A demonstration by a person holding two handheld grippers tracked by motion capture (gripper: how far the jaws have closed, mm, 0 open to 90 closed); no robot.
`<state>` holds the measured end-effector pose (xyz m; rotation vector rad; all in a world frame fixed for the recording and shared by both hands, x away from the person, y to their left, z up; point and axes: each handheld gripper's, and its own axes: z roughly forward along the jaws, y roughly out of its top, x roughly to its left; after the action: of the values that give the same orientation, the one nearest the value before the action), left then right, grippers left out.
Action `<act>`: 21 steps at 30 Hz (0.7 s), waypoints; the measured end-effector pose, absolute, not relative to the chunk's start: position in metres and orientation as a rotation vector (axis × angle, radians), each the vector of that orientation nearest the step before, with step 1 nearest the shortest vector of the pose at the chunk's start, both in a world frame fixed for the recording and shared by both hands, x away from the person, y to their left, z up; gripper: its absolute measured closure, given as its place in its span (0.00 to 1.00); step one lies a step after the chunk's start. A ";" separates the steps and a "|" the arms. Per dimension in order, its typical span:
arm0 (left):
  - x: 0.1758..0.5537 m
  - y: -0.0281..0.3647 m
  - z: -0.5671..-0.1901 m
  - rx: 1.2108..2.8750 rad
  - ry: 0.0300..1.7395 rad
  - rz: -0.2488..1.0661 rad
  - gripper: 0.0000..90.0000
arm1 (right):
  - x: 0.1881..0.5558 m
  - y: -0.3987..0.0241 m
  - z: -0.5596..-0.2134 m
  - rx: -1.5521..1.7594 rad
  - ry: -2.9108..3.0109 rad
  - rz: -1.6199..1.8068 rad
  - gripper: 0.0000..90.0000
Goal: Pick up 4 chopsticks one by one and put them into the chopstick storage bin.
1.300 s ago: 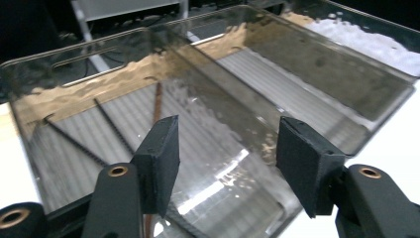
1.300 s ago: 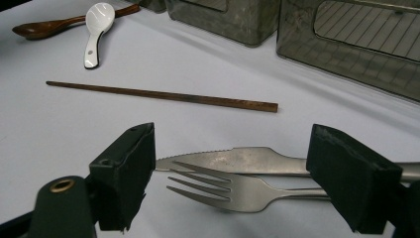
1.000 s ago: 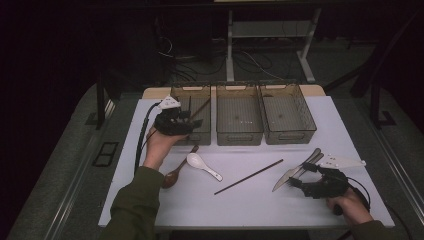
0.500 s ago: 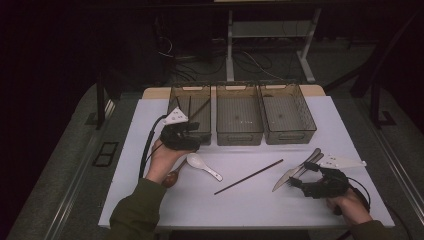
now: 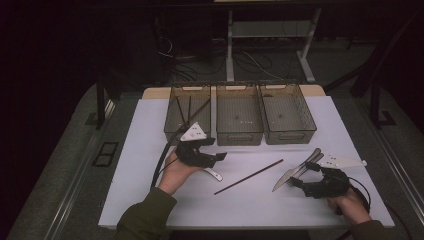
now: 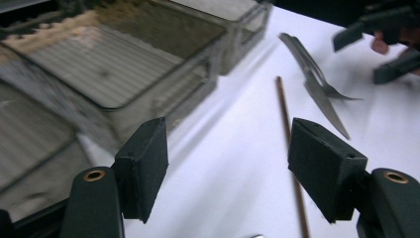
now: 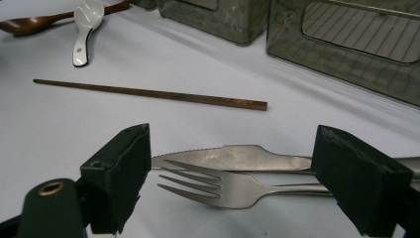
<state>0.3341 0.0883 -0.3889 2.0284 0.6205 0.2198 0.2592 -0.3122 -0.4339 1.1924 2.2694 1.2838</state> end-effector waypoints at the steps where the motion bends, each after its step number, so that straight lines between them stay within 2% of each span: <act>1: 0.331 0.085 -0.391 2.032 0.609 0.213 0.34 | 0.259 -0.312 -0.434 1.195 2.267 1.288 0.17; 14: 0.303 0.057 -0.418 2.105 0.537 0.180 0.36 | 0.260 -0.314 -0.434 1.210 2.263 1.297 0.17; 21: 0.298 0.046 -0.431 2.151 0.519 0.157 0.44 | 0.260 -0.313 -0.434 1.210 2.272 1.297 0.17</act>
<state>0.2976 0.0460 -0.4308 2.1513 0.5185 0.1566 0.2597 -0.3125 -0.4342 1.2105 2.2720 1.2965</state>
